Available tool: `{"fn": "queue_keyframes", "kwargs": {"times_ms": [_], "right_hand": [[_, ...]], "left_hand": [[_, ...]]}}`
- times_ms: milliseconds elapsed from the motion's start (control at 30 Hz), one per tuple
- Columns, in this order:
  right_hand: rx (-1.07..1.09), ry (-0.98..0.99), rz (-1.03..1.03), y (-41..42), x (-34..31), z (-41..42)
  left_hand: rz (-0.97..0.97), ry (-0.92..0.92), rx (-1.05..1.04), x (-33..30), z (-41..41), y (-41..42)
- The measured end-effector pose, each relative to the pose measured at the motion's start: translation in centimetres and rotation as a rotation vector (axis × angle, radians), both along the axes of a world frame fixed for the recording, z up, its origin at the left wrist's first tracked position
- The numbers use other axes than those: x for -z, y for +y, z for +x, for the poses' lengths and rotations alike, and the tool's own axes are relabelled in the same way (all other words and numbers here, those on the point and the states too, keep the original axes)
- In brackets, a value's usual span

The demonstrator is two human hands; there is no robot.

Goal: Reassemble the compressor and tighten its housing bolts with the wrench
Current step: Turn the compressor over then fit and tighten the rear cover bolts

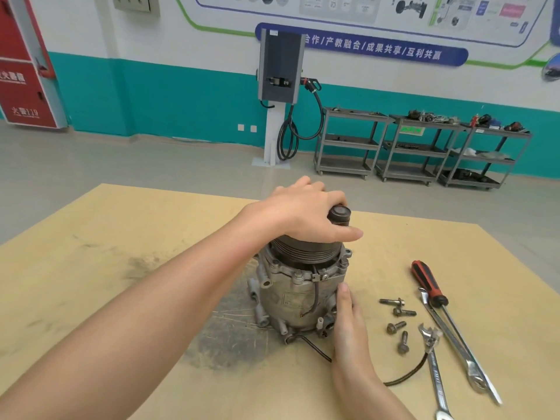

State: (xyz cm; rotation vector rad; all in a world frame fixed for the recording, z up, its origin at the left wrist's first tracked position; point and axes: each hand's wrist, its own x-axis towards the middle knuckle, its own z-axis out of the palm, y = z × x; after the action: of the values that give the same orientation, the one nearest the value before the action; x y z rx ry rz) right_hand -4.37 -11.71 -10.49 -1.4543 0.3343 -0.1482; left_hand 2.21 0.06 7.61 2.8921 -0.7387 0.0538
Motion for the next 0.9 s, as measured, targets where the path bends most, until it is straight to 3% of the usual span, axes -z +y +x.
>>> {"fn": "queue_keyframes", "kwargs": {"times_ms": [267,500,700,900], "right_hand": [[-0.067,0.01,0.085,0.0,0.4,-0.1],[-0.099,0.144,0.548,-1.3,-1.0,1.0],[-0.219,0.358,0.57,-1.3,-2.5,2.1],[-0.239,0.356,0.539,0.5,-3.1,2.6]], "left_hand": [[-0.074,-0.021,0.007,0.3,-1.6,2.0],[-0.197,-0.078,-0.013,1.0,-3.4,4.3],[-0.262,-0.03,-0.046,0.8,-3.8,6.2],[-0.342,-0.032,-0.105,1.3,-4.5,7.6]]}}
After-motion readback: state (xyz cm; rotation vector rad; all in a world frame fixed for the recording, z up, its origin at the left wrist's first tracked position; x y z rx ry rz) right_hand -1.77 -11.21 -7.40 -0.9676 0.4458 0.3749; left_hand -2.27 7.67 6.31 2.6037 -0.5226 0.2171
